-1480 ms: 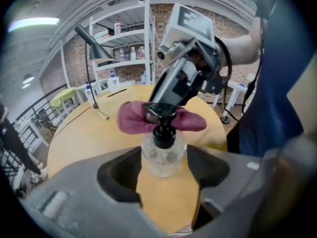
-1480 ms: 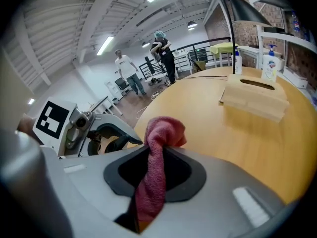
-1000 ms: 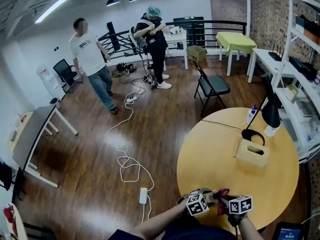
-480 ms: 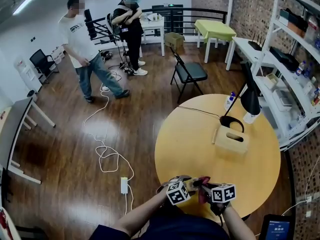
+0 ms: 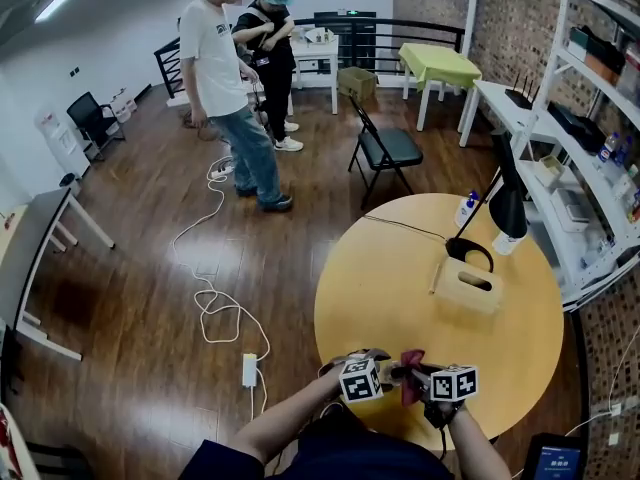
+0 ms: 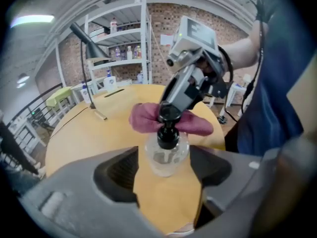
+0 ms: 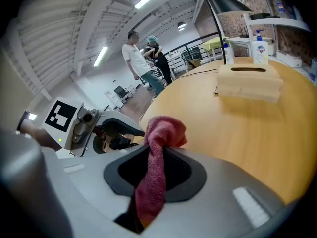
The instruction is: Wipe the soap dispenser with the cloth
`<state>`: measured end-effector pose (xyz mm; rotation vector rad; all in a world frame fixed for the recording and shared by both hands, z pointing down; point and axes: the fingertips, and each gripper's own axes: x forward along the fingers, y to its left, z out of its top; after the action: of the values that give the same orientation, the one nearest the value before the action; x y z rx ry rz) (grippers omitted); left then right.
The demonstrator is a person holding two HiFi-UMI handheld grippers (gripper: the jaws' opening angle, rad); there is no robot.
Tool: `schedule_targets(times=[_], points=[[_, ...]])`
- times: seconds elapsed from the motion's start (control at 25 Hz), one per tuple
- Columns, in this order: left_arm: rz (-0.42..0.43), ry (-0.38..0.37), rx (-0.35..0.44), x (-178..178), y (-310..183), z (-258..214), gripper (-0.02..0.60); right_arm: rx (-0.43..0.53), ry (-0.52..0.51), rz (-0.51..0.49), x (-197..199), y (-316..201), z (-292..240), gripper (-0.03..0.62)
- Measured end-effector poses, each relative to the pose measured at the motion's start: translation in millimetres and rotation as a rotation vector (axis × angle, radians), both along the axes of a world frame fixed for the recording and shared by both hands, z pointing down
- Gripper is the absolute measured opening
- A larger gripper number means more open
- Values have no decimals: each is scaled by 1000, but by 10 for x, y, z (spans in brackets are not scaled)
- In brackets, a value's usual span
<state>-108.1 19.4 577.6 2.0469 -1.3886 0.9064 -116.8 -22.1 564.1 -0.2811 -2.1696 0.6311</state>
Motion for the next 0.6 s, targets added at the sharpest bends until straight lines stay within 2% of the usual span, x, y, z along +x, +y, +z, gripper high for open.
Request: schedule_targets(times=[0.12,0.2,0.28,0.48,0.56,0.6], points=[[-160,14,-13,5,31,18,323,-1,-11,29,67,29,0,81],[-191,30,14,61,29,45,289,40,-6,22,140,32,1,81],[-134,37,45,81,-1,77,287,55,-1,-7,175,9,4,81],[130,45,48,65,-22,101,281,12,-42,-38,-58,-112,20,83],[159,32,20,32,-3,79,287,11,-52,-55,-110,-75,2,83],[138,16,4,9,3,61,297,13,-52,-55,-105,-61,-9,83]])
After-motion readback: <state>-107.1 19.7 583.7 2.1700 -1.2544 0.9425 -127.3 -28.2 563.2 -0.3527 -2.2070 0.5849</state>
